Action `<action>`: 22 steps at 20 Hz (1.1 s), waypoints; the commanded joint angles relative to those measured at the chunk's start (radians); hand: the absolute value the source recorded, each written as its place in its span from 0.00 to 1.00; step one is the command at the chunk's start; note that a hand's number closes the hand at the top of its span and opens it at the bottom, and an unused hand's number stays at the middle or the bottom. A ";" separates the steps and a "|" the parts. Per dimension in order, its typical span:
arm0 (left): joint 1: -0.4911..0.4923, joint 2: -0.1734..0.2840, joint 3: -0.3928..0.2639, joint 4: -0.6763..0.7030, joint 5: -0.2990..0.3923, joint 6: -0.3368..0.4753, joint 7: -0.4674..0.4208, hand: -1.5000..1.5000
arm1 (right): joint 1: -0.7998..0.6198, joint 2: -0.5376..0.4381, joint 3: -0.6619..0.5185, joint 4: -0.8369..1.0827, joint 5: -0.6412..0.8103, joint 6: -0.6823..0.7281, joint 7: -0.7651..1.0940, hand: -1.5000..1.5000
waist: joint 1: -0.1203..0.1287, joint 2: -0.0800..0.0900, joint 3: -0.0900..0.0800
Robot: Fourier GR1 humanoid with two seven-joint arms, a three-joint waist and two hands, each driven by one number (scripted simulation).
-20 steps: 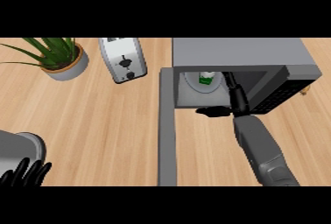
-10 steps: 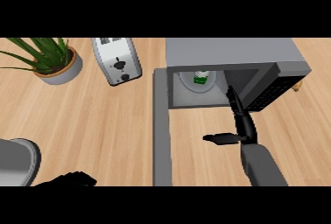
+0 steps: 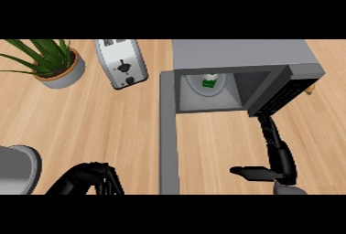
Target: Pick up the milk, place it into the microwave and close the microwave
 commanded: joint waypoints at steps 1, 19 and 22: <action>-0.135 -0.007 -0.032 0.097 -0.095 0.038 0.012 1.00 | 0.205 0.013 0.051 -0.263 -0.006 0.003 0.067 0.00 | -0.001 0.004 0.000; -0.612 -0.007 -0.614 0.884 -0.020 0.371 -0.140 1.00 | 0.465 -0.137 -0.100 -0.584 -0.238 0.227 0.045 0.00 | 0.005 0.018 0.002; -0.633 -0.007 -0.737 0.952 0.024 0.539 -0.185 1.00 | 0.474 -0.138 -0.073 -0.651 -0.268 0.265 0.081 0.00 | -0.029 0.023 0.000</action>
